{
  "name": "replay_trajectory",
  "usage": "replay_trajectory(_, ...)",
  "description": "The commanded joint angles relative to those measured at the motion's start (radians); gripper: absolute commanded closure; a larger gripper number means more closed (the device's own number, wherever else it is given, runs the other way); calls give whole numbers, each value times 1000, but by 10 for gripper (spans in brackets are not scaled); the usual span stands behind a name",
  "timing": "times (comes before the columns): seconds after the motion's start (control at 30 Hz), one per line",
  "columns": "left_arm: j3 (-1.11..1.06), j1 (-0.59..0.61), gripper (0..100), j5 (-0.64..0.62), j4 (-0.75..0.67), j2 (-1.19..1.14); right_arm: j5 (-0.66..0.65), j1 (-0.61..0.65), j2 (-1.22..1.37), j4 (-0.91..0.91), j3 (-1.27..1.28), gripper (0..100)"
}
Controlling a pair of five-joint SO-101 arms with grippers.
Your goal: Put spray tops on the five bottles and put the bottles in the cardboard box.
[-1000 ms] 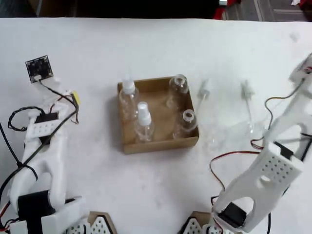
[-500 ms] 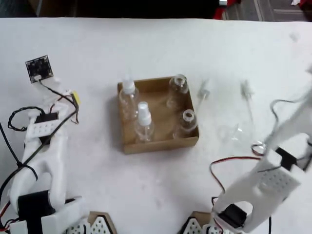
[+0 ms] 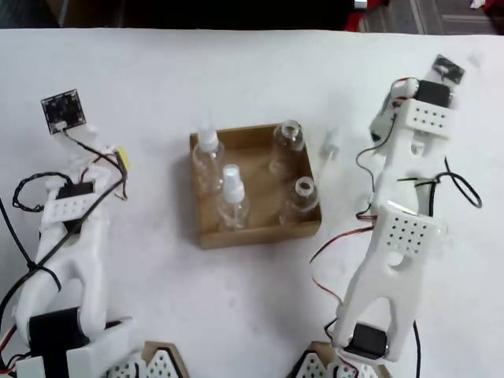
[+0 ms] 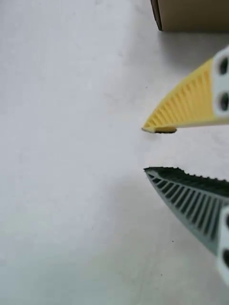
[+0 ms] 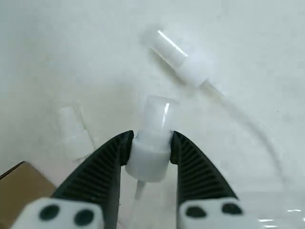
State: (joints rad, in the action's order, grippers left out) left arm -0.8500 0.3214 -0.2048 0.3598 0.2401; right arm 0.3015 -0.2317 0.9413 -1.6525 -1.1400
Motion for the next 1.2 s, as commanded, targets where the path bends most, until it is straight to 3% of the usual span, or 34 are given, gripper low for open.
replay_trajectory(0.0,60,-15,883,9,-23,2,-34,19,-16,7,-8,947)
replay_trajectory(0.17,60,-15,883,9,-23,2,-46,-2,-16,-22,-25,769)
replay_trajectory(0.47,60,-15,883,9,-20,2,-123,-22,-18,-71,-127,788)
replay_trajectory(0.67,60,-13,883,9,-21,2,-123,-177,-177,-74,-77,789)
replay_trajectory(0.83,60,-33,883,9,-23,7,-115,-292,-441,-74,206,789)
replay_trajectory(1.03,60,-45,884,63,-18,5,-110,-340,-779,-68,675,789)
replay_trajectory(1.17,54,-45,886,81,-15,5,12,-387,-943,-67,919,789)
